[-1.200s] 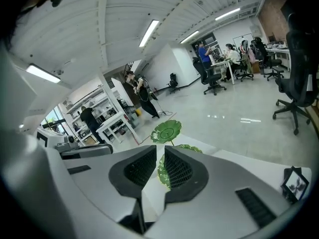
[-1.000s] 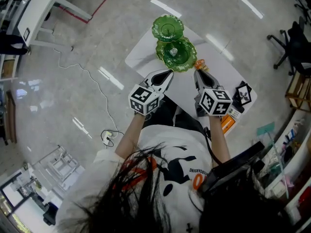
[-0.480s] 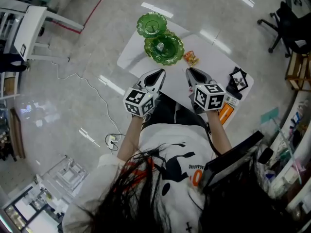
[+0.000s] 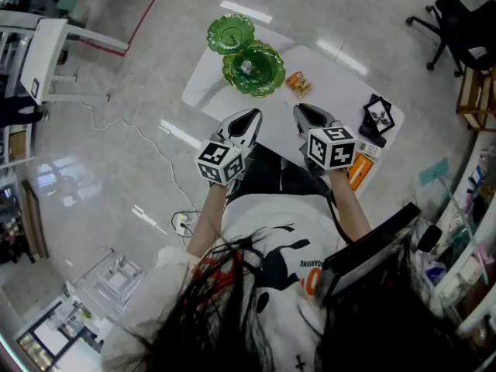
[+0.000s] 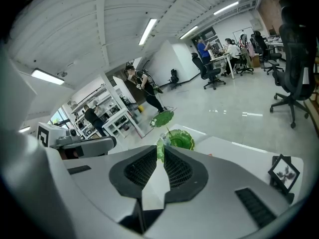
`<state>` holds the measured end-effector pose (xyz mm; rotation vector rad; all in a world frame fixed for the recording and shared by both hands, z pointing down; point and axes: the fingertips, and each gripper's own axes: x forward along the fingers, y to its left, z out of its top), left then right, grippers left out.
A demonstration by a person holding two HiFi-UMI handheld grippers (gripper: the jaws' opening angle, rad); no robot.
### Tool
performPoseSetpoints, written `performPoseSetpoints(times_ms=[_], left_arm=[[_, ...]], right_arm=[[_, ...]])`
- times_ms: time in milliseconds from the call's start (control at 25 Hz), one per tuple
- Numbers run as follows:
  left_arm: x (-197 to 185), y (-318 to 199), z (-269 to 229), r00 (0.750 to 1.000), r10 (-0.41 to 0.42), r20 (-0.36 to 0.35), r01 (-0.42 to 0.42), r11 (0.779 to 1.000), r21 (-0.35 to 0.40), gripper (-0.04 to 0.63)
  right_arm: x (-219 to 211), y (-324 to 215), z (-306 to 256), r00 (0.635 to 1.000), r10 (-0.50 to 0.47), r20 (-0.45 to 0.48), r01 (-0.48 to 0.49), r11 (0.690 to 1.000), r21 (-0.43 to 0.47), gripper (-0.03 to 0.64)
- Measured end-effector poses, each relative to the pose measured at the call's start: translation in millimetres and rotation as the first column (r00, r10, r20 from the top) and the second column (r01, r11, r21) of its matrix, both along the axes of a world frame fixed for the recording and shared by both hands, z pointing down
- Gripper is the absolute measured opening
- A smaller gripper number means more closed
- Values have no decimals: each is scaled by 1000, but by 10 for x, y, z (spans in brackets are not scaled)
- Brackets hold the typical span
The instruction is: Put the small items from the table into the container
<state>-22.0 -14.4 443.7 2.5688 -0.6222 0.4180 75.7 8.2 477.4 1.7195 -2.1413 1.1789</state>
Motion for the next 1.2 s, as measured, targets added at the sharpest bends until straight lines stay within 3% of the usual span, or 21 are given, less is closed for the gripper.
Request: performPoseSetpoints(times_ms=[400, 880, 1200], left_arm=[[215, 173, 302, 998, 63, 23, -62, 997, -36, 8], [520, 184, 996, 980, 195, 41, -191, 977, -92, 9], [582, 199, 1562, 961, 267, 74, -255, 957, -137, 9]], right_arm=[[263, 417, 732, 999, 50, -6, -51, 989, -142, 55], [634, 793, 1811, 969, 245, 36, -219, 917, -333, 55], [702, 852, 2461, 966, 257, 34, -221, 882, -416, 57]])
